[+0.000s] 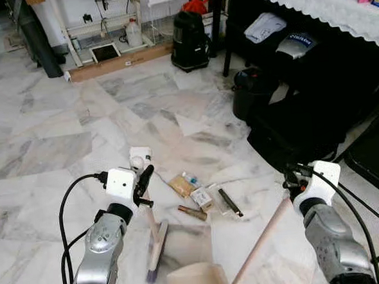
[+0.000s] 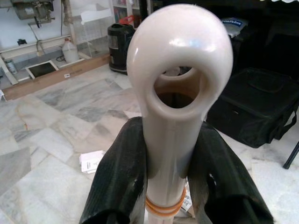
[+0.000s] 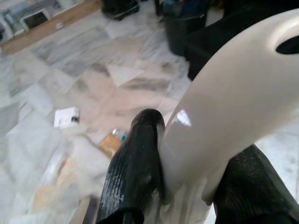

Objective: Sweep floor

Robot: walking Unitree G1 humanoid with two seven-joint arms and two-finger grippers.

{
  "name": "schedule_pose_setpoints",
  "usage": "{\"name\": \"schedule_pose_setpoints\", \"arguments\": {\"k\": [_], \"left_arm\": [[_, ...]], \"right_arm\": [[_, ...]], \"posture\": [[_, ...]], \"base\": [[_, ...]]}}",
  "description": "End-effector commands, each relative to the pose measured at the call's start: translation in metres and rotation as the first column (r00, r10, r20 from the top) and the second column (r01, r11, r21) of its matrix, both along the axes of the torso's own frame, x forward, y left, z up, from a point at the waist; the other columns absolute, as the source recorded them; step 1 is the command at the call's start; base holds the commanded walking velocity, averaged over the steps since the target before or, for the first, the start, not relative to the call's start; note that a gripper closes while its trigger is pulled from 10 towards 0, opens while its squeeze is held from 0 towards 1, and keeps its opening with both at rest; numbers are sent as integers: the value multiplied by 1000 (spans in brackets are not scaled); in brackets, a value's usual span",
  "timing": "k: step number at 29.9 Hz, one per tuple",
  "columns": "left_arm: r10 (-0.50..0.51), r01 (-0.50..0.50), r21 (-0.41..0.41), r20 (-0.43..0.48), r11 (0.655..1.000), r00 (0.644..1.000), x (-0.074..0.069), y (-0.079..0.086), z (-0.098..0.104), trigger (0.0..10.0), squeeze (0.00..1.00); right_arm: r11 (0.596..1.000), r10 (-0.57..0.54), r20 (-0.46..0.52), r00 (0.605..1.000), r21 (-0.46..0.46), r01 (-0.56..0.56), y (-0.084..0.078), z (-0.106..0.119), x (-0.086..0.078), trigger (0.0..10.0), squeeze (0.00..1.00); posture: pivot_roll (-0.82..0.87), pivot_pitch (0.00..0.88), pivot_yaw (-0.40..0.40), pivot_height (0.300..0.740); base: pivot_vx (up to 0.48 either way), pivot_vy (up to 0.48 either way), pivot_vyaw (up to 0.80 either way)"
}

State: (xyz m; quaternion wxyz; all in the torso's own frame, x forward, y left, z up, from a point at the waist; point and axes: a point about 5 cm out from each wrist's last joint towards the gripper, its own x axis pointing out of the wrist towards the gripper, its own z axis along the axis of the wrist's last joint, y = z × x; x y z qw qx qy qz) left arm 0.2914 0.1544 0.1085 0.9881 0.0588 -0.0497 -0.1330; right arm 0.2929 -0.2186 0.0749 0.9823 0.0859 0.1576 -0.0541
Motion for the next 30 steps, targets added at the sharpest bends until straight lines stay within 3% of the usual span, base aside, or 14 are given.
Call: {"name": "schedule_pose_setpoints", "arguments": {"k": [1, 8, 14, 27, 29, 30], "left_arm": [[-12, 12, -16, 25, 1000, 1000, 3, -2, 7, 10000, 0], [-23, 23, -15, 15, 1000, 1000, 4, -3, 6, 10000, 0], [-29, 29, -16, 12, 999, 1000, 4, -4, 6, 10000, 0], [-37, 37, -16, 10, 999, 999, 5, -6, 6, 10000, 0], [-38, 38, -15, 11, 999, 999, 5, -6, 6, 10000, 0], [-36, 36, -15, 12, 999, 999, 6, -6, 6, 10000, 0]], "right_arm": [[998, 57, -50, 997, -12, -58, 1, 2, -3, 10000, 0], [977, 211, -152, 966, 7, -212, 12, 4, -9, 10000, 0], [963, 267, -199, 943, 30, -267, 18, 3, -13, 10000, 0], [952, 304, -269, 914, 48, -302, 21, 2, -18, 10000, 0], [955, 291, -268, 918, 18, -297, 20, 4, -18, 10000, 0], [971, 225, -209, 952, -31, -237, 14, 10, -12, 10000, 0]], "posture": [[-26, 103, -22, 740], [-27, 102, -22, 740], [-28, 101, -22, 740], [-31, 97, -22, 740], [-31, 94, -22, 740], [-31, 96, -20, 740]], "base": [[0, 0, 0], [0, 0, 0], [0, 0, 0], [0, 0, 0], [0, 0, 0], [0, 0, 0]]}}
